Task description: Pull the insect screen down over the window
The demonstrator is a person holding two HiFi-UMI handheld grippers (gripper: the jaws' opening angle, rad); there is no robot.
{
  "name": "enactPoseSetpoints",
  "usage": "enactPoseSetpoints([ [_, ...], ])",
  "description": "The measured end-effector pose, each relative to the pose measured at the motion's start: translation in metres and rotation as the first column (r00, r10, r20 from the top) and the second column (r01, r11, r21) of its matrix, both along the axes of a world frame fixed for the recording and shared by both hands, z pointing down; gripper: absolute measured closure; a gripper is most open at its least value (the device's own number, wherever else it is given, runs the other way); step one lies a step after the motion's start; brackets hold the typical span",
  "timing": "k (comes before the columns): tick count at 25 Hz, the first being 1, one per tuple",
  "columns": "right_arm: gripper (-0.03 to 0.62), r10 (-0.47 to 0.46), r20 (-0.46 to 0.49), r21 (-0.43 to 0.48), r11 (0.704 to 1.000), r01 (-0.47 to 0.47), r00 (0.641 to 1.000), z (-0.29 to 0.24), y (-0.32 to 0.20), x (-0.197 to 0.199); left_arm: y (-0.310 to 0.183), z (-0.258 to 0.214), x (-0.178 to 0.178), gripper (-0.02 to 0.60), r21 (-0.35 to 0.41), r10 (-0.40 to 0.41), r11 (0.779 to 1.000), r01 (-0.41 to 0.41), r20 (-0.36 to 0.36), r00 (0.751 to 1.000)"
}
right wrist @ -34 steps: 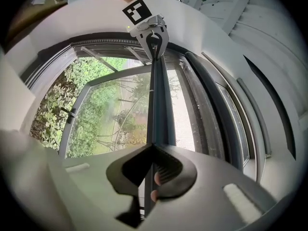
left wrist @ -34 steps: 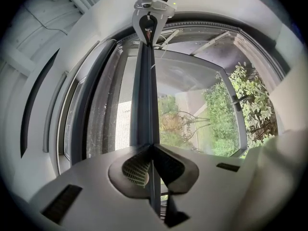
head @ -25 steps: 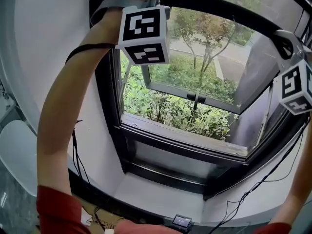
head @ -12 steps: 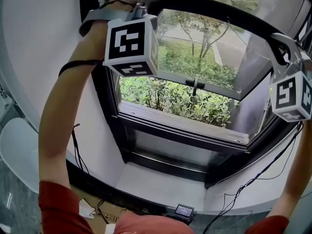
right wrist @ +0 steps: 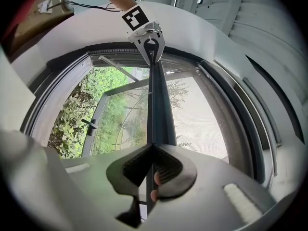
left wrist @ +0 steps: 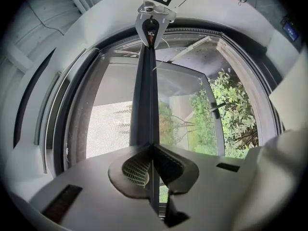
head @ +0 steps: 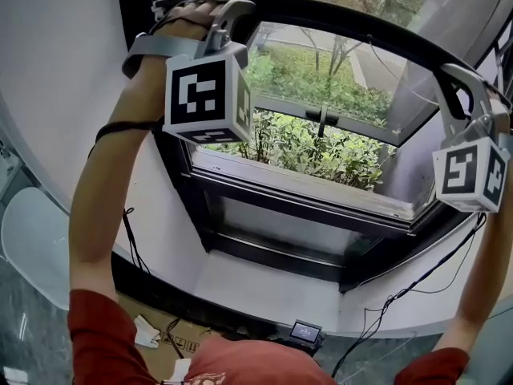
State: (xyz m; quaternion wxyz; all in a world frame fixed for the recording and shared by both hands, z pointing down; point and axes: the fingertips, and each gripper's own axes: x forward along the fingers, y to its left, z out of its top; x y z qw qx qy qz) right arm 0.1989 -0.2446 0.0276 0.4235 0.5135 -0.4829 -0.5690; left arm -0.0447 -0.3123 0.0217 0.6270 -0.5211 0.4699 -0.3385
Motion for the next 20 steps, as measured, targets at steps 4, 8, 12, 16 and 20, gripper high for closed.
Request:
enactPoseSetpoints([
  [4,0.569,-0.015,0.019,-0.015,1.000,0.015,1.000,0.019,0.002,0.000,0.003,0.018,0.000,0.557,-0.010,0.003,1.000,-0.003,-0.004,1.000],
  [8,0.569,-0.012,0.018,-0.039,0.999,0.012,1.000,0.042,0.001,-0.001,0.004,0.039,0.002,0.557,-0.046,0.025,0.999,-0.026,-0.023,0.999],
  [12,0.569,-0.014,0.014,-0.057,0.998,0.015,1.000,0.060,0.001,-0.001,0.002,0.059,-0.001,0.557,-0.058,0.018,0.998,-0.018,-0.007,1.000],
  [16,0.569,-0.016,0.019,-0.073,0.997,0.017,1.000,0.079,0.004,-0.001,0.006,0.078,-0.002,0.557,-0.074,0.018,0.997,-0.018,0.009,1.000],
  [20,0.569,-0.021,0.044,-0.083,0.996,0.024,0.999,0.096,0.003,-0.001,0.005,0.096,-0.001,0.558,-0.087,0.023,0.996,-0.023,0.006,1.000],
])
